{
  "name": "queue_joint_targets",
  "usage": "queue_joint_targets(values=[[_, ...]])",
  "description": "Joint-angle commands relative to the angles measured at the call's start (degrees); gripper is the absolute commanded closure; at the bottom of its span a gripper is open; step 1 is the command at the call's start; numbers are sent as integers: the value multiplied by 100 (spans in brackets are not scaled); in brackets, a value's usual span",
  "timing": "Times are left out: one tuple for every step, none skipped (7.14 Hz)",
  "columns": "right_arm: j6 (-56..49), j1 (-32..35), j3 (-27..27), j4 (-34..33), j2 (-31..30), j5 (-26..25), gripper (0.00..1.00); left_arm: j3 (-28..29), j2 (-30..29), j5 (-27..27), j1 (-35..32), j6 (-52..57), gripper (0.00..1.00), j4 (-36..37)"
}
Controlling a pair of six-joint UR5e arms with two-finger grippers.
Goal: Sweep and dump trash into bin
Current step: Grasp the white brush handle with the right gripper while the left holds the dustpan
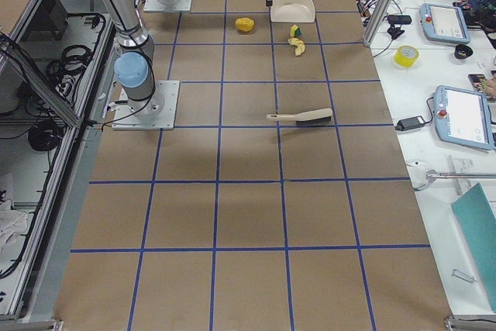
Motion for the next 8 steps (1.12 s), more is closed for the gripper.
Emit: queue_joint_targets(values=[[0, 0, 1, 0, 18, -8, 0, 10, -2, -1, 0, 0, 0, 0], [0, 0, 10, 0, 18, -8, 0, 10, -2, -1, 0, 0, 0, 0], [-26, -26, 18, -52, 52, 36, 0, 19, 15, -10, 0, 0, 0, 0], [-279, -183, 19, -53, 244, 27, 0, 19, 15, -10, 0, 0, 0, 0], [-708, -515, 19, -61, 412, 53, 0, 19, 15, -2, 0, 0, 0, 0], [-1095, -849, 27, -131, 622, 10, 0, 19, 6, -1, 0, 0, 0, 0], [-1647, -1192, 27, -271, 807, -34, 0, 19, 15, -1, 0, 0, 0, 0], [-2183, -1674, 245, -507, 1044, -226, 3, 19, 15, -1, -8, 0, 0, 0]])
